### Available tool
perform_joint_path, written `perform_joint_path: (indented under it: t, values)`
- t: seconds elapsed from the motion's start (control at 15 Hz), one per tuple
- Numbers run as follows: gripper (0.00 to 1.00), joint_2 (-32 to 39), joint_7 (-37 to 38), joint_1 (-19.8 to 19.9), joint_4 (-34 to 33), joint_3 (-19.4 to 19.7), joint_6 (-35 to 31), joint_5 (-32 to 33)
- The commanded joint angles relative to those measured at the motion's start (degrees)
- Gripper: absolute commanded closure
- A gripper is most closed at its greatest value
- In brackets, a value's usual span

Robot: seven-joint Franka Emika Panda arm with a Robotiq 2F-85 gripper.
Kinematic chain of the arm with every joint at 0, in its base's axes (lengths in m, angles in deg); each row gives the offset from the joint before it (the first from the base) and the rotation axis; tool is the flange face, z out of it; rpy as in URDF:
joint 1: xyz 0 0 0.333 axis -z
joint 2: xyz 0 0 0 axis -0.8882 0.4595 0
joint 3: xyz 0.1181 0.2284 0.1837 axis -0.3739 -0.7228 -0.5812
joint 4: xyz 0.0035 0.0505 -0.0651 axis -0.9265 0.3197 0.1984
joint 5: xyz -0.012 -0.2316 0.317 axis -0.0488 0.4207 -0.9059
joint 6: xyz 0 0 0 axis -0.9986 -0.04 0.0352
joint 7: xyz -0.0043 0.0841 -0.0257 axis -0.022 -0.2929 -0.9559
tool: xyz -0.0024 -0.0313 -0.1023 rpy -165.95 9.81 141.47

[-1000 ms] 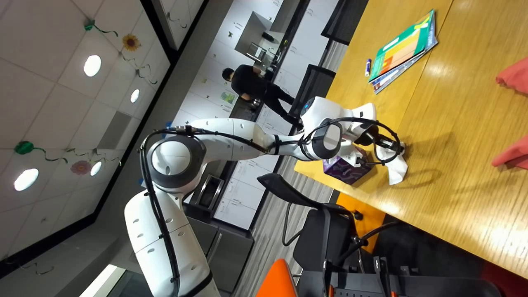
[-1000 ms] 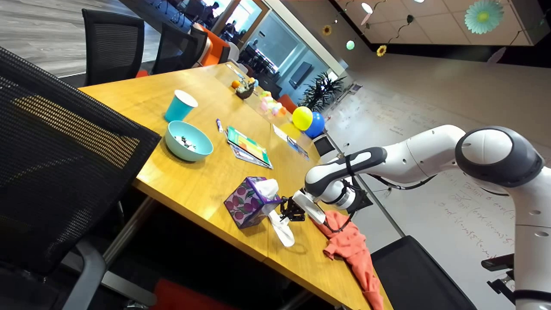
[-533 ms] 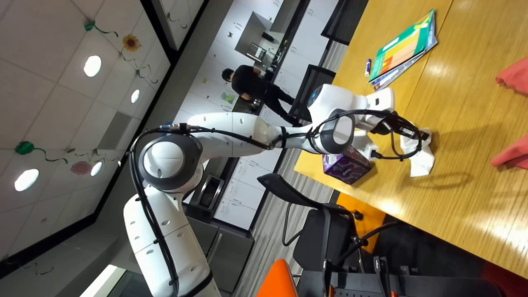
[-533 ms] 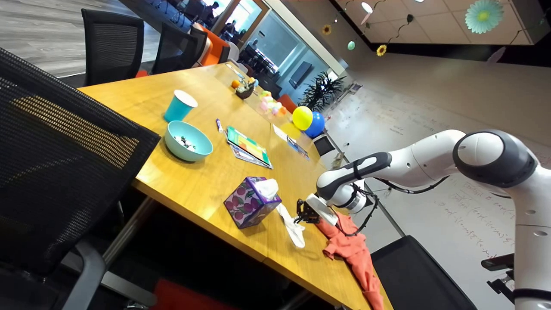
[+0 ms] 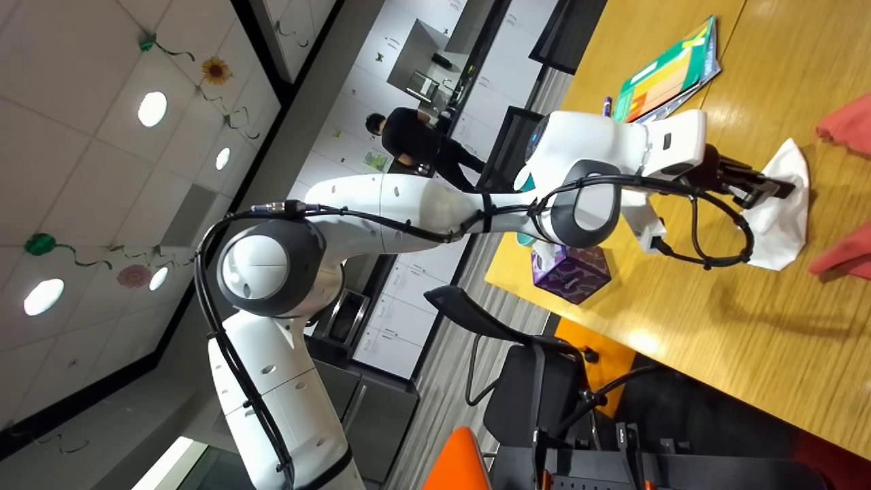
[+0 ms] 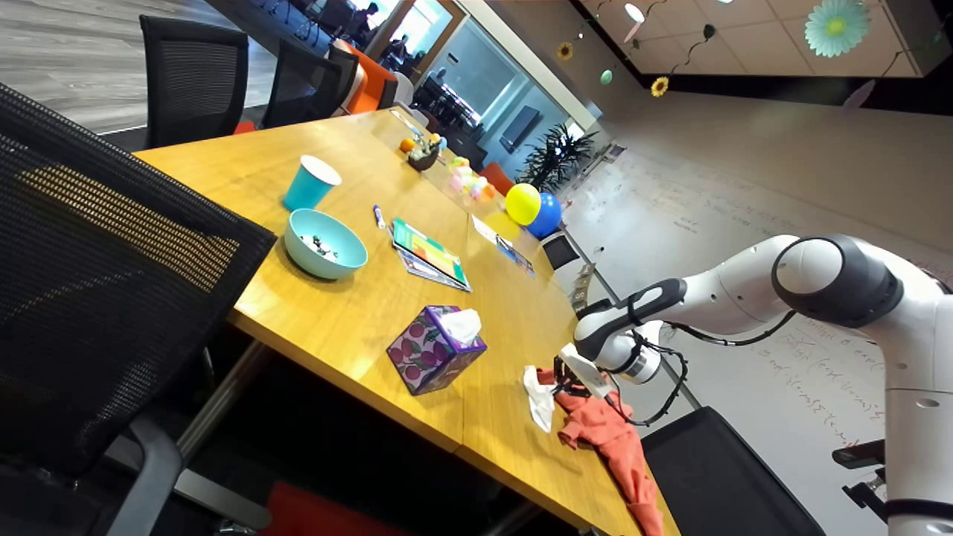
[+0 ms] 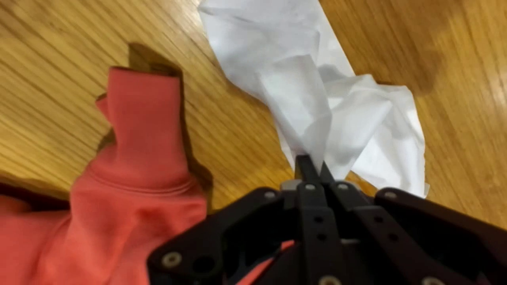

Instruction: Take a tissue out of the tissue box and use it to wipe the table

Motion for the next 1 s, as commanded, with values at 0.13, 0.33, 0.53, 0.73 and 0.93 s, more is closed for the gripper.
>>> perform_joint_path:
  t: [0.13,0.33,0.53,0.73,0.93]
  values:
    - [1.00,0.5,1.6,-3.5,0.1,0.1,0.5,0.2]
    - [1.00,-1.8,-1.4,-3.4,1.1,-4.4,1.8,0.5]
    - [1.00,-3.6,-4.5,-2.3,1.7,-9.8,3.3,0.1]
    - [1.00,-4.6,-6.9,-1.8,2.0,-13.0,4.3,-0.1]
    - [1.00,-5.1,-6.5,-2.7,2.4,-12.6,3.9,0.1]
